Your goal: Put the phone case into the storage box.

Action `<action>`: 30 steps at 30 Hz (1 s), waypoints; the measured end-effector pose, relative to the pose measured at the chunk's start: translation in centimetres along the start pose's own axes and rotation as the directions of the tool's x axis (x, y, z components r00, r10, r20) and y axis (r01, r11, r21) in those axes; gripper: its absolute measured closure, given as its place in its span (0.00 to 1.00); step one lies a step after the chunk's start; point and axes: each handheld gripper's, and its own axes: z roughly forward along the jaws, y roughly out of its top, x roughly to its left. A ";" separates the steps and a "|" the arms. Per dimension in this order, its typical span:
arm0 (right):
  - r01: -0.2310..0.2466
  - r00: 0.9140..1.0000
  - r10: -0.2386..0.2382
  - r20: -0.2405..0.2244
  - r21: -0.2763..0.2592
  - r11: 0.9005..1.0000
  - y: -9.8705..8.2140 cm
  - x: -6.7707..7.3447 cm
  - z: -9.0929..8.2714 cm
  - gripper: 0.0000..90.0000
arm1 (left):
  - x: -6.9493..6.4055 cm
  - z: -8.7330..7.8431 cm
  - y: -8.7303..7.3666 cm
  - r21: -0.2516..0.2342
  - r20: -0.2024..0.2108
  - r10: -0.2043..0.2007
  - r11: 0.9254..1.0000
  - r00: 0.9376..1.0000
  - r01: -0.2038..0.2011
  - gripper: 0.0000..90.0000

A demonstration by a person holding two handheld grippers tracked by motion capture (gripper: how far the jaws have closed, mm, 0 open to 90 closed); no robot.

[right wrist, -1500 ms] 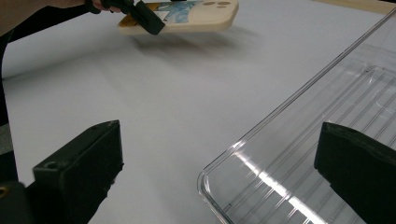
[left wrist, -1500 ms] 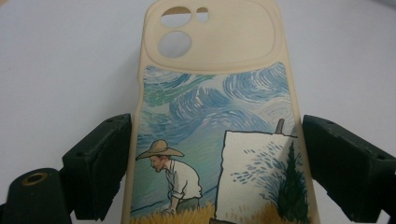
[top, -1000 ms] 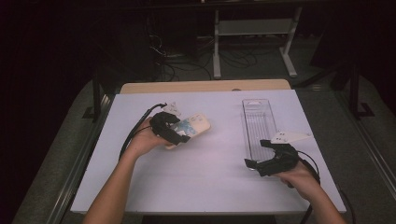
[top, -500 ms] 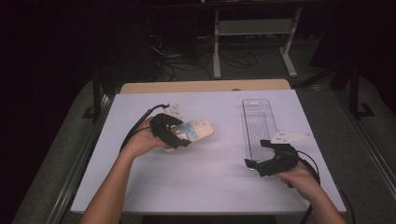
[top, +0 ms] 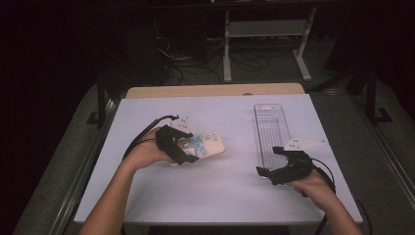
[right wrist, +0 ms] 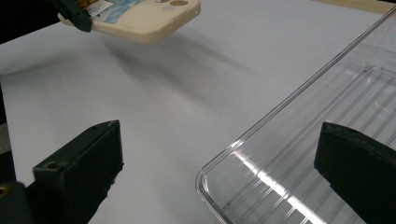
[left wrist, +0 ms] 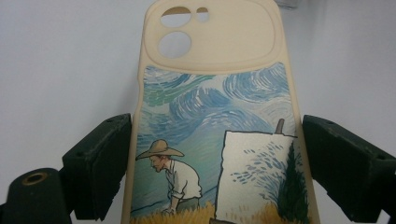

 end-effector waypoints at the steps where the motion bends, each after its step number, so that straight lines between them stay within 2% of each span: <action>1: -0.001 1.000 0.001 0.000 0.000 1.000 0.0 0.0 0.0 0.01 | -0.1 -0.1 0.0 0.001 0.003 0.006 1.000 1.000 -0.006 0.12; 11: -0.001 1.000 0.001 -0.003 0.006 1.000 0.0 -0.1 0.1 0.01 | -1.0 -0.3 -0.1 0.005 0.043 0.043 0.999 0.998 -0.044 0.12; 22: 0.007 1.000 -0.007 -0.010 0.021 1.000 0.1 -0.1 0.2 0.01 | -1.0 -0.4 0.0 -0.005 0.037 0.045 0.999 0.998 -0.045 0.12; 30: 0.023 1.000 -0.022 -0.017 0.047 0.999 1.1 -0.2 0.4 0.01 | -1.0 -0.5 -0.1 -0.009 0.038 0.036 0.999 0.999 -0.036 0.12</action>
